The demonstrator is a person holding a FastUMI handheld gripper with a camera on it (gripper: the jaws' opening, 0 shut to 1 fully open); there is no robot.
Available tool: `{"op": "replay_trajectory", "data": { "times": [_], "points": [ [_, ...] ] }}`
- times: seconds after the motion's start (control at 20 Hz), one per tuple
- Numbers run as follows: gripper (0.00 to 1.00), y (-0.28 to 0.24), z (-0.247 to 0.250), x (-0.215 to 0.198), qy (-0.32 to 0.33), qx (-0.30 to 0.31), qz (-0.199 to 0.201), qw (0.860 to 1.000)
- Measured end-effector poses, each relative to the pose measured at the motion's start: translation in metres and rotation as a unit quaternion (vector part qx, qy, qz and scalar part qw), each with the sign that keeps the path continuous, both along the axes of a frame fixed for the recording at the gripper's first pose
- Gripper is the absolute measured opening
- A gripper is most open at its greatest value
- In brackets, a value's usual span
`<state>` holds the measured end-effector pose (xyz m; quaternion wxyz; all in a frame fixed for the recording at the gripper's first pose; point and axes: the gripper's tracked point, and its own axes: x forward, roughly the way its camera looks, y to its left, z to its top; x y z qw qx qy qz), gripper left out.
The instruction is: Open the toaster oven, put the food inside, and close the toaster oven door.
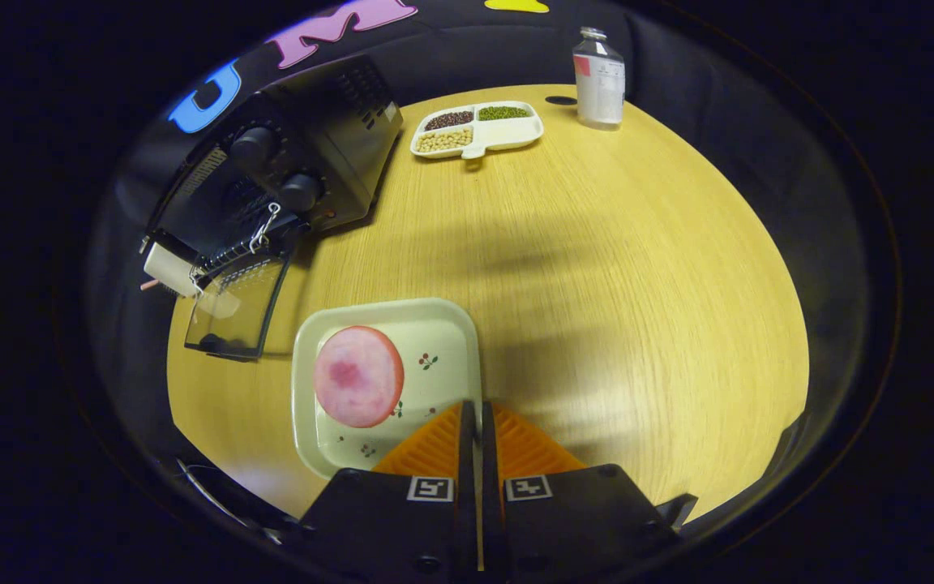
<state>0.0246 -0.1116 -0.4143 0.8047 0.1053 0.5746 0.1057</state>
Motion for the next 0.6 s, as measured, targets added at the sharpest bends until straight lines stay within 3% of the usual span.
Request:
{"op": "replay_trajectory", "data": {
  "times": [0.2,0.6],
  "points": [
    [0.07,0.014,0.002,-0.009,0.052,0.093,-0.104,0.989],
    [0.07,-0.017,0.025,-0.019,0.046,0.19,-0.29,0.937]
  ]
}}
